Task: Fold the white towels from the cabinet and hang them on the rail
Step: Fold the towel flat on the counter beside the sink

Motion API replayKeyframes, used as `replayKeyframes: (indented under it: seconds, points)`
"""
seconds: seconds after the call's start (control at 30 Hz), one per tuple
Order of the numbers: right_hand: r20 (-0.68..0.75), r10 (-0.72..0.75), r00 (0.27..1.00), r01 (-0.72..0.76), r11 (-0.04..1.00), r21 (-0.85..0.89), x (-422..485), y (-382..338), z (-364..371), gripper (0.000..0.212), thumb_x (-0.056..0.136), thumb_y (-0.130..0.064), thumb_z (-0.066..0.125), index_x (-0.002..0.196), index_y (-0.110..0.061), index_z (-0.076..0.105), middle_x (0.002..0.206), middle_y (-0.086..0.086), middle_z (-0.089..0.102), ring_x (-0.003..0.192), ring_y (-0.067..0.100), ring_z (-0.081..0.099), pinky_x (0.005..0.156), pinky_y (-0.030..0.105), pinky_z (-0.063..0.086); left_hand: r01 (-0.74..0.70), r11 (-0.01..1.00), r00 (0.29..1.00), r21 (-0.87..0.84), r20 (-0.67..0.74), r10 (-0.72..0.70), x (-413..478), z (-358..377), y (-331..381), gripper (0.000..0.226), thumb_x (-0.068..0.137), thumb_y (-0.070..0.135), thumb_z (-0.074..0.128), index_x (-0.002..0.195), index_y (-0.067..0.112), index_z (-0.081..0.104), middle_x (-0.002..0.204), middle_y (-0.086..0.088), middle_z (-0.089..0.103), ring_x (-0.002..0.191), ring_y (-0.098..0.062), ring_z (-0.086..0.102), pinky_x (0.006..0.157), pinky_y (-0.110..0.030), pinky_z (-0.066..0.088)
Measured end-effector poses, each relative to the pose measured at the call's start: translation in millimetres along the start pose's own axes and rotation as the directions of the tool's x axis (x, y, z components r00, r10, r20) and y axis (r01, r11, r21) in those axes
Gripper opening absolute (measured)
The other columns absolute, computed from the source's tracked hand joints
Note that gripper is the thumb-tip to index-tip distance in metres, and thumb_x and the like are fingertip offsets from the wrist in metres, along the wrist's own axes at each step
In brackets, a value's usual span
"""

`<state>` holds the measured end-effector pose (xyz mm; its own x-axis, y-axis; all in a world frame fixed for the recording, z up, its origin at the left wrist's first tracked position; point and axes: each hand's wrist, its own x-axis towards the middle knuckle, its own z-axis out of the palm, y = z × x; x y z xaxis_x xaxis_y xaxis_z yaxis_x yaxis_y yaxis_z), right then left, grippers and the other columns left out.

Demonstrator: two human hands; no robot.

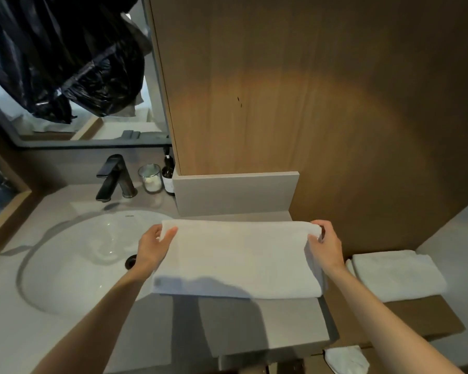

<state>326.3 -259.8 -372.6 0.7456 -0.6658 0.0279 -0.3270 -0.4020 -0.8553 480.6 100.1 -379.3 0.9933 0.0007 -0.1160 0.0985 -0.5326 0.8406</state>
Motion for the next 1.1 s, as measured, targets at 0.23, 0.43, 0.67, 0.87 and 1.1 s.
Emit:
replayKeyframes:
  seconds: [0.23, 0.43, 0.67, 0.87, 1.1]
  points:
    - [0.051, 0.144, 0.988, -0.143, 0.989, -0.035, 25.6, 23.3, 28.9, 0.031, 0.097, -0.011, 0.050, 0.126, -0.021, 0.045, 0.082, -0.003, 0.051, 0.075, 0.016, 0.053, 0.070, 0.033, 0.045, 0.029, 0.993, 0.998, 0.119, 0.058, -0.036, 27.1, 24.9, -17.0, 0.052, 0.087, 0.061, 0.047, 0.112, 0.017, 0.058, 0.107, -0.010, 0.065, 0.098, -0.032, 0.058, 0.081, -0.039, 0.042]
    - [0.020, 0.299, 0.954, -0.295, 0.949, -0.109, 23.0, 32.4, 39.2, 0.033, 0.099, -0.038, 0.045, 0.124, -0.016, 0.045, 0.097, 0.007, 0.063, 0.090, 0.030, 0.062, 0.077, 0.042, 0.051, 0.094, 0.970, 0.991, 0.222, 0.073, -0.113, 33.7, 35.9, -33.3, 0.051, 0.093, 0.059, 0.042, 0.117, 0.015, 0.048, 0.104, -0.011, 0.062, 0.100, -0.035, 0.058, 0.079, -0.039, 0.041]
    - [0.088, 0.354, 0.931, -0.345, 0.933, -0.102, 20.4, 37.5, 33.9, 0.036, 0.101, -0.042, 0.038, 0.114, -0.010, 0.048, 0.101, 0.009, 0.060, 0.096, 0.030, 0.059, 0.080, 0.043, 0.049, 0.119, 0.990, 0.983, 0.075, 0.132, -0.128, 31.1, 31.1, -29.4, 0.050, 0.095, 0.054, 0.044, 0.086, 0.005, 0.050, 0.076, -0.010, 0.055, 0.072, -0.021, 0.051, 0.066, -0.034, 0.039]
    - [0.122, 0.388, 0.914, -0.394, 0.919, 0.031, 13.7, 40.6, 26.6, 0.019, 0.101, -0.033, 0.043, 0.107, -0.014, 0.041, 0.103, 0.008, 0.055, 0.095, 0.026, 0.054, 0.081, 0.039, 0.044, 0.077, 0.996, 0.981, 0.050, 0.176, -0.084, 38.8, 36.5, -20.8, 0.045, 0.095, 0.058, 0.038, 0.103, 0.014, 0.047, 0.087, -0.008, 0.060, 0.084, -0.024, 0.059, 0.076, -0.041, 0.046]
    - [0.131, 0.335, 0.933, -0.331, 0.942, -0.052, 13.4, 39.7, 28.0, 0.027, 0.103, -0.030, 0.038, 0.104, -0.005, 0.046, 0.092, 0.012, 0.057, 0.080, 0.024, 0.057, 0.062, 0.035, 0.042, 0.089, 0.978, 0.981, 0.187, 0.152, -0.119, 40.8, 45.2, -19.3, 0.052, 0.098, 0.051, 0.036, 0.126, 0.009, 0.044, 0.122, -0.019, 0.057, 0.105, -0.033, 0.054, 0.084, -0.040, 0.038]
